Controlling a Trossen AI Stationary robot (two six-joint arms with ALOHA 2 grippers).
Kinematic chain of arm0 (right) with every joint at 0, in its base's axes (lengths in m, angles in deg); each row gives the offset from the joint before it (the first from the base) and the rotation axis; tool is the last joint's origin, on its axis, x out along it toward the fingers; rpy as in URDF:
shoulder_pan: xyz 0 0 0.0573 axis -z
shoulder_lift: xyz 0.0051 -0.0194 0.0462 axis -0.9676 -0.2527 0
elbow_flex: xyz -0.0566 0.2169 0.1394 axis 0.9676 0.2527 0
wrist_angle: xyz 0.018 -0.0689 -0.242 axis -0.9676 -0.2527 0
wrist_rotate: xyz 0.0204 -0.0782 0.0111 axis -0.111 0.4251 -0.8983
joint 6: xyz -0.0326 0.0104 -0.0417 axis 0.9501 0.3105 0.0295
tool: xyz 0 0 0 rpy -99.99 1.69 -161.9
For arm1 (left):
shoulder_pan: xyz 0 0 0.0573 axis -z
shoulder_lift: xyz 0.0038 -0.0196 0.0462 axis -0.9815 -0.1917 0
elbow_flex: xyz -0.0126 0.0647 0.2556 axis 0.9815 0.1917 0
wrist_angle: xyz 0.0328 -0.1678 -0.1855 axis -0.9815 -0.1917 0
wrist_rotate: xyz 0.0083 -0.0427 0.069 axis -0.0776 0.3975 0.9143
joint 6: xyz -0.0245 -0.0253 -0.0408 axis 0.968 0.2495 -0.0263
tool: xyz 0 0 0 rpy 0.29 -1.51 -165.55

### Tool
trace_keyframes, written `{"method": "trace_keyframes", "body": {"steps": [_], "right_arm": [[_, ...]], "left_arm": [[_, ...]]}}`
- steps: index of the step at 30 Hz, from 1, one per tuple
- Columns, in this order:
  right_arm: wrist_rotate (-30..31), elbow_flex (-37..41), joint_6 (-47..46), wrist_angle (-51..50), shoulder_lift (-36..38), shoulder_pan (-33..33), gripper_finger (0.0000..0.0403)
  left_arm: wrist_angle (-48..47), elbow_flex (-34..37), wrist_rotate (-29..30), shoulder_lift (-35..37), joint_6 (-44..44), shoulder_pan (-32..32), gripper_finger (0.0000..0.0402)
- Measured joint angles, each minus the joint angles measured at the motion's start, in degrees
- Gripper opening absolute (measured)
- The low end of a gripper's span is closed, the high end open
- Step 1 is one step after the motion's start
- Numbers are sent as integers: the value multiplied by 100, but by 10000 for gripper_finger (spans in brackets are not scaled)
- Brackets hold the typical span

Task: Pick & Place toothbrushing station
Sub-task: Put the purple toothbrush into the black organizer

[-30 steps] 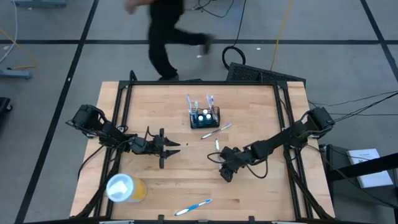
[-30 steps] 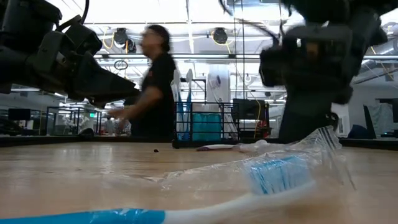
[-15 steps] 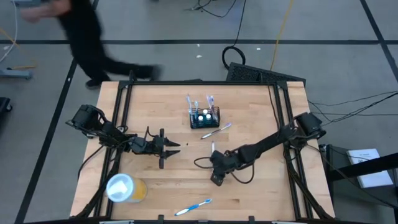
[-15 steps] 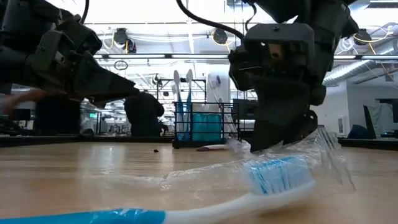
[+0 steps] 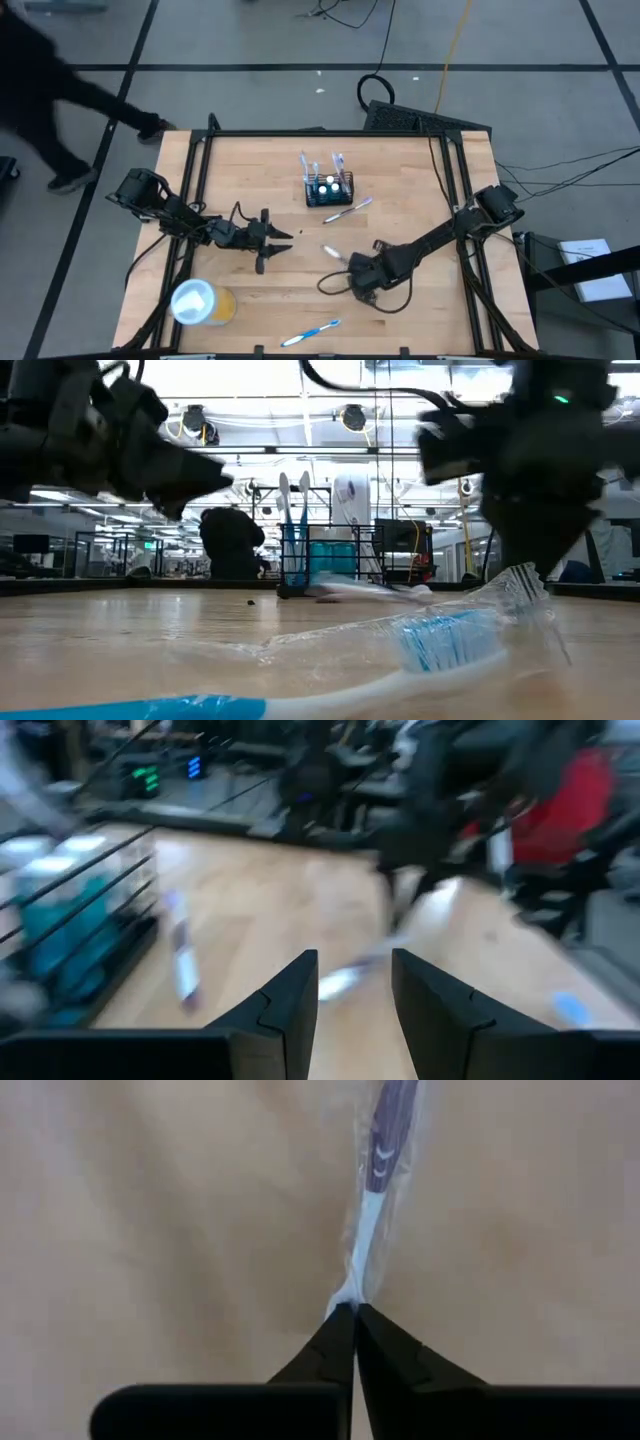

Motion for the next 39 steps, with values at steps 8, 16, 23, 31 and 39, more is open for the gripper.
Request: {"method": "trace_keyframes", "body": {"steps": [8,16,23,31,39], "right_arm": [[881,-1092,338,-2576,-2,-183,0],[996,-1306,1011,-2906,149,-261,0],[1031,-1301,1319,-2901,236,-485,0],[1323,-1307,1495,-2453,379,-616,0],[1353,-1301,1852,-2124,521,-546,0]], "left_arm": [[-1623,-1303,-146,2,-202,176,131],[-6292,-3742,33,0,-948,115,131],[-8264,-4657,276,2,-1320,39,131],[-8465,-4663,290,2,-1195,-170,132],[-8366,-4663,121,0,-1237,-180,135]]}}
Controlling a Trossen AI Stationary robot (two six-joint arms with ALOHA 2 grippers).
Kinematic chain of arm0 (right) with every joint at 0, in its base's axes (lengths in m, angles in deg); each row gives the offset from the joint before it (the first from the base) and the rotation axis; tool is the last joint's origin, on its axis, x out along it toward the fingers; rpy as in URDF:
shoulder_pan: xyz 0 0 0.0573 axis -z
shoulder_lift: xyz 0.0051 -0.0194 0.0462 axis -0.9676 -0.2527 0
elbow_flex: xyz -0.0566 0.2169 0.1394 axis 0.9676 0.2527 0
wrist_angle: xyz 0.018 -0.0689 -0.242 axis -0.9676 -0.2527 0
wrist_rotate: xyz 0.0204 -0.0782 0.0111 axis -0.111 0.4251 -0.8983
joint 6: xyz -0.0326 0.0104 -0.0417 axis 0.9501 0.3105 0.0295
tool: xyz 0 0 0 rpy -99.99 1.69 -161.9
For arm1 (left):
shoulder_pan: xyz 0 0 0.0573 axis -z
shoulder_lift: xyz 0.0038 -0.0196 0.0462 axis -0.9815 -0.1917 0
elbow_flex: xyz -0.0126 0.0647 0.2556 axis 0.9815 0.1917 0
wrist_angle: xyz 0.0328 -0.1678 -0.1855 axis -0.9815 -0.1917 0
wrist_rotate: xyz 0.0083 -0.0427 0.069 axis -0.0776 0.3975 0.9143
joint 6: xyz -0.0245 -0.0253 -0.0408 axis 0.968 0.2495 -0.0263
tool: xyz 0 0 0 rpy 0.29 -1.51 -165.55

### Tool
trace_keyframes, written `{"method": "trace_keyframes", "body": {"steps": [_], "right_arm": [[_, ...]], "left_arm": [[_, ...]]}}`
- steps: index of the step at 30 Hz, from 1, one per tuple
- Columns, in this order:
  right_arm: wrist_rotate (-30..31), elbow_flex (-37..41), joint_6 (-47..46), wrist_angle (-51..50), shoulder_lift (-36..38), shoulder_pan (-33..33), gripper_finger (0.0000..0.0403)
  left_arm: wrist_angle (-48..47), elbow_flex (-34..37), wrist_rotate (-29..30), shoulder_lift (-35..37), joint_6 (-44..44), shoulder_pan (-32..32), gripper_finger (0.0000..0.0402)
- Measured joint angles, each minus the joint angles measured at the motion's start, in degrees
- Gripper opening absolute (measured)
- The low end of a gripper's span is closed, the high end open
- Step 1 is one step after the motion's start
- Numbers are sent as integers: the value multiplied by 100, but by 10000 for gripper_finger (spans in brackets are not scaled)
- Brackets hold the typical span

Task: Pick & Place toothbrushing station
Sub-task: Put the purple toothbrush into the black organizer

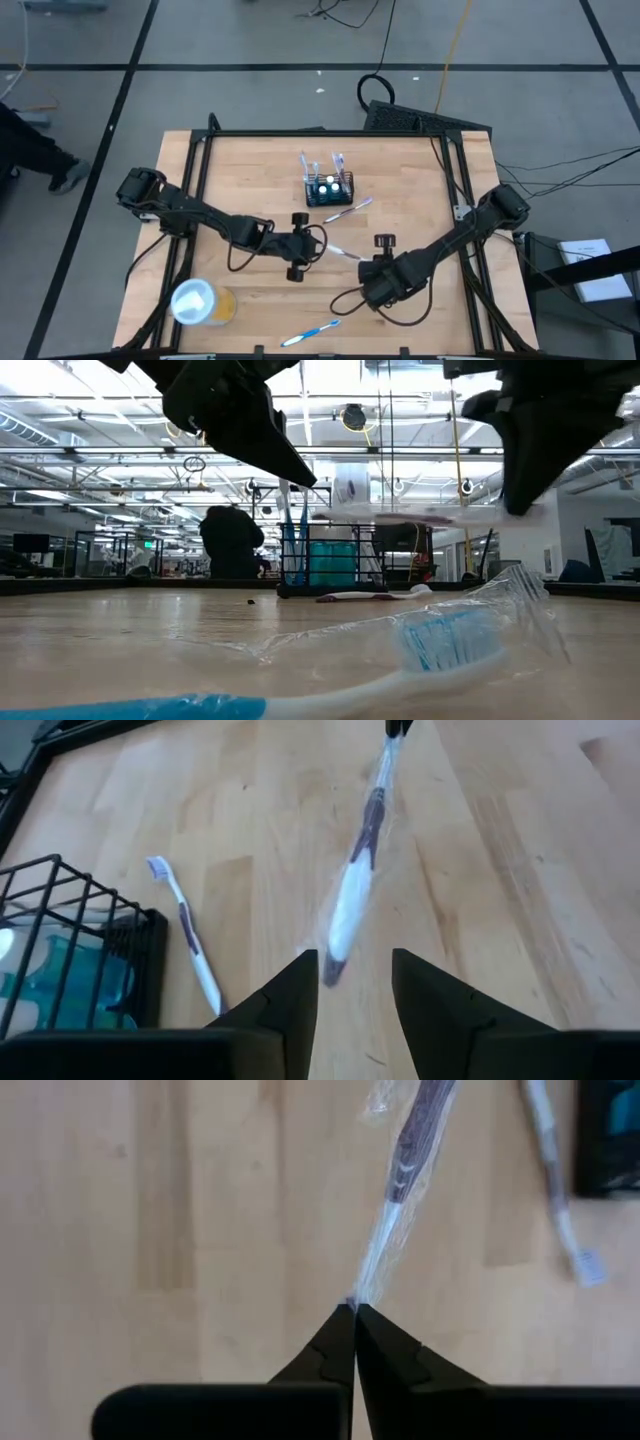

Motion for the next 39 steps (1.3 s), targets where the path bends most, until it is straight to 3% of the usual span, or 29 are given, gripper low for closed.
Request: {"method": "trace_keyframes", "body": {"steps": [12,17,30,39], "right_arm": [[97,-17,631,431,14,233,0],[97,-19,821,594,12,299,0],[104,-103,1284,1019,17,370,0],[65,-103,1292,969,17,387,0]], "left_arm": [[-188,0,-243,-9,-170,-61,216],[-261,0,-335,-137,-258,-128,227],[-282,-5,-431,-479,-143,-189,211],[-324,-127,-653,-468,-83,-200,134]]}}
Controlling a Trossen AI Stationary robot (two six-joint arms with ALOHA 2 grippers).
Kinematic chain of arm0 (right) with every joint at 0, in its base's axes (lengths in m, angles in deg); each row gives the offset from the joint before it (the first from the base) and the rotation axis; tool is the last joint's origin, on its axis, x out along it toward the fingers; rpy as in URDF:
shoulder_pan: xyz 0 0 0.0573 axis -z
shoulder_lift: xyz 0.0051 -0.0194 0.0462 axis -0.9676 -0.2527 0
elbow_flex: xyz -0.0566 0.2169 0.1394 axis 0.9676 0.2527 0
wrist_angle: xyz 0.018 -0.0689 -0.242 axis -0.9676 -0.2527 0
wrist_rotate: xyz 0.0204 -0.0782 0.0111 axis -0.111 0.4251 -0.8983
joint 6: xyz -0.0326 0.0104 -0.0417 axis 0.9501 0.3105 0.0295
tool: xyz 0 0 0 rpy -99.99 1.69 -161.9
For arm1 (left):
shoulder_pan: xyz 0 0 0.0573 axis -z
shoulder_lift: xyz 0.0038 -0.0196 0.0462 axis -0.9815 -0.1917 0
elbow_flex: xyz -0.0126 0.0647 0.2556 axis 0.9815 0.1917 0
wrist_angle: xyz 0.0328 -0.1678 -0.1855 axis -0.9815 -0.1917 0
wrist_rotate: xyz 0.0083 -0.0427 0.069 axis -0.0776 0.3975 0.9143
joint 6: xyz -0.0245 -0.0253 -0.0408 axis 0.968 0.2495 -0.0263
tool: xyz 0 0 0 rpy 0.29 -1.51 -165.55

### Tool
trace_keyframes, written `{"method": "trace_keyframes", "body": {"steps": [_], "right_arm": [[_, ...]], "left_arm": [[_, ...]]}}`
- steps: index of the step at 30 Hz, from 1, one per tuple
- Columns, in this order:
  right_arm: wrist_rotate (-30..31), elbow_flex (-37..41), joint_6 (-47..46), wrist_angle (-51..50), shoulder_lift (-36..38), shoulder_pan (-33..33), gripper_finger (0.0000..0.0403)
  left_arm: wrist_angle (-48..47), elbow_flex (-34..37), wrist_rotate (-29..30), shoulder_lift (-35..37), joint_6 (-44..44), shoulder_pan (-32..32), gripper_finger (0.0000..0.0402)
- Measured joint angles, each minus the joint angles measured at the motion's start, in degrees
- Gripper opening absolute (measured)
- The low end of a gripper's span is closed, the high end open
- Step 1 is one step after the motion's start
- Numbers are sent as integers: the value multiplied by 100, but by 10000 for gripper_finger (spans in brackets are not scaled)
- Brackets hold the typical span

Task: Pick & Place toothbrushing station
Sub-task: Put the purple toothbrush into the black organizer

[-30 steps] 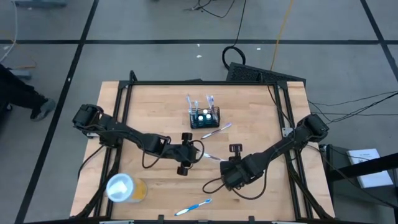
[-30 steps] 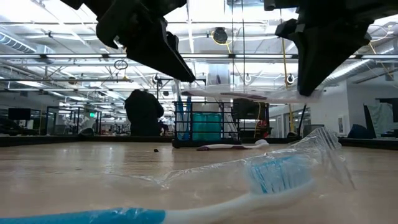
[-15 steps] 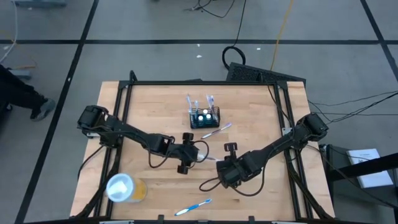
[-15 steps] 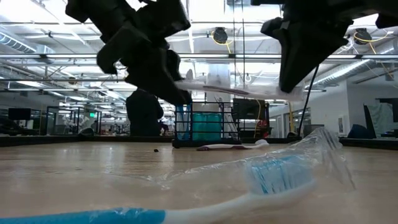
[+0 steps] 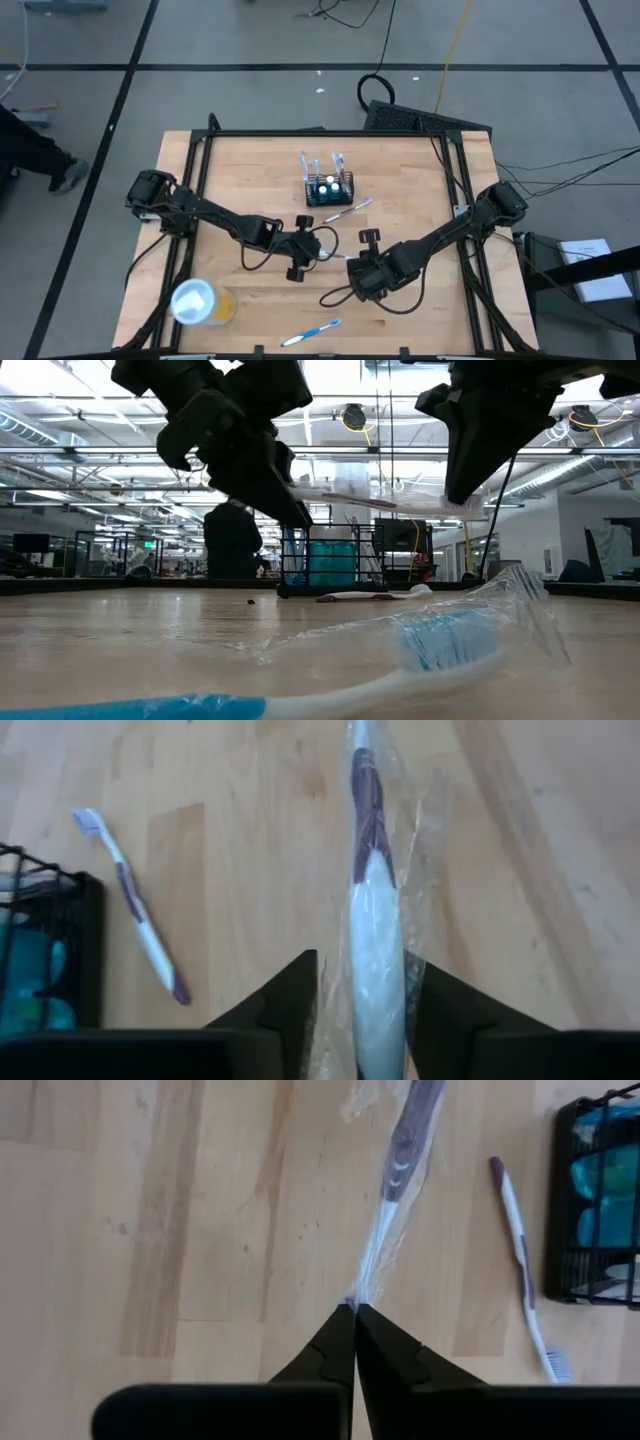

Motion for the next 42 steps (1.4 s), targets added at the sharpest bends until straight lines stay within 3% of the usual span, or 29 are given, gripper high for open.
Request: {"method": "trace_keyframes", "body": {"steps": [12,18,29,37,42], "right_arm": [[-126,0,-88,-19,0,39,0],[-44,0,-139,-24,0,46,0],[1031,11,-562,-158,248,61,8],[1646,4,-819,-53,910,-158,15],[1866,3,-740,258,1301,-361,18]], "left_arm": [[-369,-363,-44,0,-10,0,104],[-466,-363,-79,0,-33,-65,21],[-489,-269,27,11,31,-285,17],[649,396,12,163,165,-432,17],[2575,1226,-248,297,283,-487,17]]}}
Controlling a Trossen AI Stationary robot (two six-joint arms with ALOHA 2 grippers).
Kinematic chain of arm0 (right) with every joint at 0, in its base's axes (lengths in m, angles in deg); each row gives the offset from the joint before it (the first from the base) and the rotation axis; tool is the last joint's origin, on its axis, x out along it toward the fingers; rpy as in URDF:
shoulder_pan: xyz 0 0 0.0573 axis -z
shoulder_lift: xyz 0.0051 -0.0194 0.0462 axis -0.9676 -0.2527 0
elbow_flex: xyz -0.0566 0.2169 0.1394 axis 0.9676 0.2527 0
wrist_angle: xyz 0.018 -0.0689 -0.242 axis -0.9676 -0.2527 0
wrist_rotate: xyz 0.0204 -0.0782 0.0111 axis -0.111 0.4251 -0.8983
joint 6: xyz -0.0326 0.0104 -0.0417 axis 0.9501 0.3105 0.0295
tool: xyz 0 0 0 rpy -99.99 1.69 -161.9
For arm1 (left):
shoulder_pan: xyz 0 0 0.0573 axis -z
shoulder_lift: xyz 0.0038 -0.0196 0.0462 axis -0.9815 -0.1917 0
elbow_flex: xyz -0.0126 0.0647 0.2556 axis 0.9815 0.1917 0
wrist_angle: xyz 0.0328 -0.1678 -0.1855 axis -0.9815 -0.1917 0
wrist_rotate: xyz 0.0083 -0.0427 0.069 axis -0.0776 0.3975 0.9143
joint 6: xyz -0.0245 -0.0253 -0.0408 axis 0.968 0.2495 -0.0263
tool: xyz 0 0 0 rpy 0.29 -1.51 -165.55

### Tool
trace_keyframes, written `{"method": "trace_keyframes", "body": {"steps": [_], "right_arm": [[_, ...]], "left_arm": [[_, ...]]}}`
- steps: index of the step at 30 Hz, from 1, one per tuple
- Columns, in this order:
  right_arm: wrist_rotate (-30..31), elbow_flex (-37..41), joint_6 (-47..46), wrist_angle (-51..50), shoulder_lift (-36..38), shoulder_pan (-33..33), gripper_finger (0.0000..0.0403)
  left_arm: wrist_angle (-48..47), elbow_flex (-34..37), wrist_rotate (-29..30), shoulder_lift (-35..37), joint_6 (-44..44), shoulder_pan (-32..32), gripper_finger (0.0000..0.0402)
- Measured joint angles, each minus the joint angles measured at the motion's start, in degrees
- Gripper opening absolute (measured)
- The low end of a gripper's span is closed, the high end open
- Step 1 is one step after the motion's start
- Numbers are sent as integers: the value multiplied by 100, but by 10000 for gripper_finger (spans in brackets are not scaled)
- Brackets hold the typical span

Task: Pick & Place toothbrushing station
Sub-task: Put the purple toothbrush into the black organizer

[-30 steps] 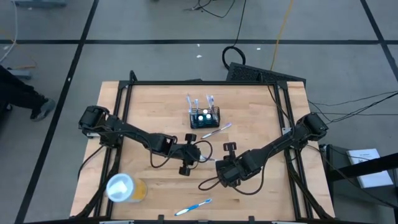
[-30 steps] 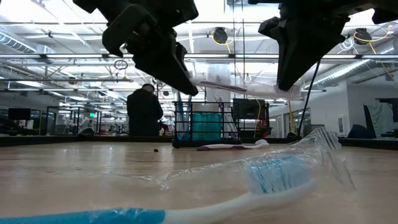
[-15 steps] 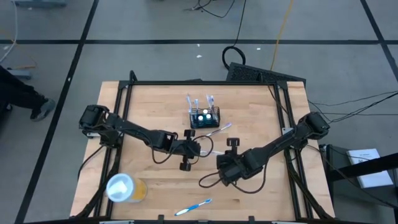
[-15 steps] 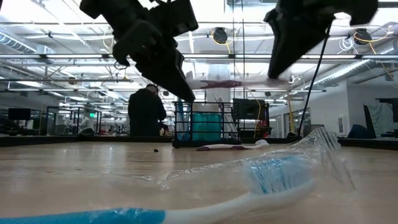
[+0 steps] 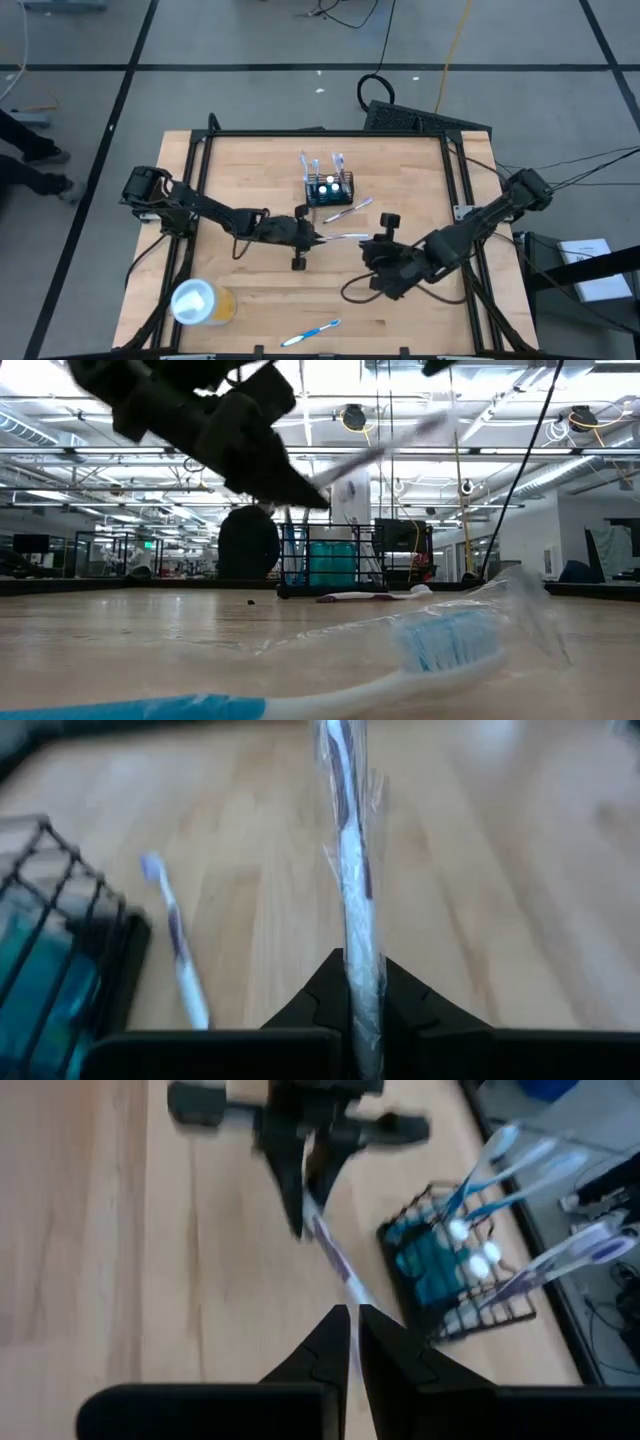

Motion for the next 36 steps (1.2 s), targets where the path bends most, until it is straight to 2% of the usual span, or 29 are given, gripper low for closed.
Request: {"method": "trace_keyframes", "body": {"steps": [7,10,13,19,22,26,32,36], "right_arm": [[736,101,260,557,423,-370,16],[686,410,769,1297,569,-397,14],[176,738,1316,2108,684,-146,24],[-998,1178,2332,3675,763,796,88],[-1605,1490,3191,4922,763,1252,118],[-2396,2040,3874,6790,765,1730,139],[-3935,3121,3772,9466,712,2333,148],[-4372,3710,3751,10750,553,2577,147]], "left_arm": [[3977,1665,-64,33,146,-26,17],[5570,2232,-42,33,65,27,17],[6502,2539,-51,37,-120,109,17],[6852,2538,-124,-22,-482,215,17],[6940,2546,-181,-30,-625,216,17],[7033,2594,-264,-30,-748,212,17],[7036,2614,-262,-30,-844,188,17],[7038,2614,-294,-30,-807,61,17]]}}
